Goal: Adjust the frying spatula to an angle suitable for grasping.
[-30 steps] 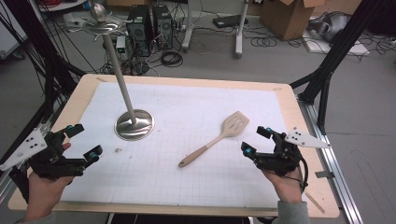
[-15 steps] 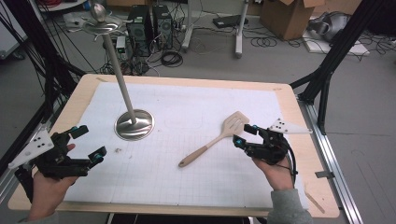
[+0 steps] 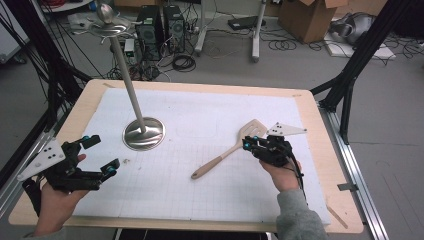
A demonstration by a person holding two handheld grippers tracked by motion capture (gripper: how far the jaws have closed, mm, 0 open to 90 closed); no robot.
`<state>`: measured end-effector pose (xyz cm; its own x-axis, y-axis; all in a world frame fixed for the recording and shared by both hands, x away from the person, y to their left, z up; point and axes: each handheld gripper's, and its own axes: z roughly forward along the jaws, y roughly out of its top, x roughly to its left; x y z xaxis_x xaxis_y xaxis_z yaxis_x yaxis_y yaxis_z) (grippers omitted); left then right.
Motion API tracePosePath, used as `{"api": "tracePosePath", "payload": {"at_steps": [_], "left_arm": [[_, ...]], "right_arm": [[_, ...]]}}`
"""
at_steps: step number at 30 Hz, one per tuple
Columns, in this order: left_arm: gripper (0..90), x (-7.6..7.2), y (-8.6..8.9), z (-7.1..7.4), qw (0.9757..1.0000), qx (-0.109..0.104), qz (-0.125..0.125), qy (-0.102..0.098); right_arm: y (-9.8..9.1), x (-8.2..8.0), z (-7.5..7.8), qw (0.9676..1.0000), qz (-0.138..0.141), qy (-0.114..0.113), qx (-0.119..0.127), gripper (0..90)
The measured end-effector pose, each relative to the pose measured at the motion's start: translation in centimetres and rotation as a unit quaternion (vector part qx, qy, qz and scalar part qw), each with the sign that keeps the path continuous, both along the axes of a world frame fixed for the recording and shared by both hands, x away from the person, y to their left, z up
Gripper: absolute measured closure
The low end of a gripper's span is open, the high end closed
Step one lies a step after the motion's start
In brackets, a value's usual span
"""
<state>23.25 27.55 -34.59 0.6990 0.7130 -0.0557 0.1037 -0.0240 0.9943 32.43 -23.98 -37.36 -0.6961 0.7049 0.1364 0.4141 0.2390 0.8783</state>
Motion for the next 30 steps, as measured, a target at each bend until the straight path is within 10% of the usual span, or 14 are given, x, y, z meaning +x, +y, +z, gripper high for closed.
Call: {"api": "tracePosePath", "payload": {"at_steps": [30], "left_arm": [[1.9, 0.5, -0.1, -1.2, 0.9999, -0.001, 0.001, 0.012]], "right_arm": [[3.8, 4.6, -5.1, 0.9943, -0.001, 0.059, -0.089, 89.9]]}}
